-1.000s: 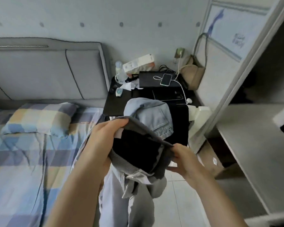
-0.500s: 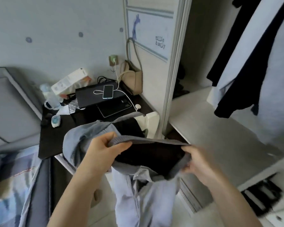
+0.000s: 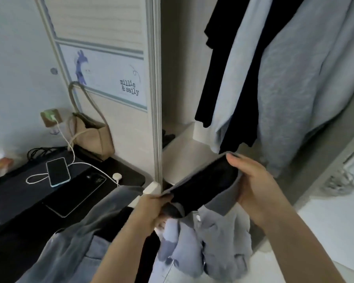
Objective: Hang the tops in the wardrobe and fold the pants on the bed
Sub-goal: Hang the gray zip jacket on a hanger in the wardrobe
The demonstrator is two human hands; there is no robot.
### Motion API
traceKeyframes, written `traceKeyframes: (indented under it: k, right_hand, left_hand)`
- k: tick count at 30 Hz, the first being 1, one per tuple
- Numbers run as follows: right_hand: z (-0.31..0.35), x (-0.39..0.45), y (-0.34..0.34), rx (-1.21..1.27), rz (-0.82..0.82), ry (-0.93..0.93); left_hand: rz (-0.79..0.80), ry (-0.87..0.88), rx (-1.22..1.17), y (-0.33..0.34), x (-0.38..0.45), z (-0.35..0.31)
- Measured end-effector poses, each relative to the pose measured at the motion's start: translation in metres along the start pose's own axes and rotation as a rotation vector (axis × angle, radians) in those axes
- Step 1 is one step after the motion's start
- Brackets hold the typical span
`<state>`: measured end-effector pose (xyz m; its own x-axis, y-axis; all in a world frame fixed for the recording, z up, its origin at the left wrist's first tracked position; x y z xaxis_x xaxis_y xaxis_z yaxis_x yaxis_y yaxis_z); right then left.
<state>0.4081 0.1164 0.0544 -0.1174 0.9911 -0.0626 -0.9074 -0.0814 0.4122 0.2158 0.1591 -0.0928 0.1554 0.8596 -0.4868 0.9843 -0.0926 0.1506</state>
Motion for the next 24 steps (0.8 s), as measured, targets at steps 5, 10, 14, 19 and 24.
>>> traceKeyframes:
  k: [5,10,14,19,24]
  right_hand:
    - [0.031,0.021,-0.024,-0.091,-0.301,-0.150]
    - [0.060,0.037,-0.044,-0.111,-0.473,-0.241]
    - [0.082,0.052,-0.043,-0.111,-0.472,-0.306]
    - [0.110,0.087,-0.034,-0.125,-0.415,-0.333]
    - [0.144,0.138,-0.024,-0.338,-0.338,-0.387]
  left_hand:
    - [0.351,-0.098,-0.421,0.023,0.007,-0.065]
    - [0.570,-0.058,-0.306,0.038,-0.006,-0.138]
    - [0.574,0.125,-0.191,0.034,0.004,-0.190]
    - [0.388,0.310,0.204,0.022,0.027,-0.235]
    - [0.199,0.338,0.038,0.020,0.047,-0.286]
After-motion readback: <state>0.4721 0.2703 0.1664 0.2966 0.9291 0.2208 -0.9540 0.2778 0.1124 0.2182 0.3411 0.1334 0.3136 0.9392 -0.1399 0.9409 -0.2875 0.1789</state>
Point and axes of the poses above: each hand's wrist, its own x-axis towards the middle knuckle, its own y-axis out of the palm, z = x × y, the point moved 6 cm from there along x, towards the middle knuckle, and after that the axes turned 8 degrees about z, right-handed, at the moved point
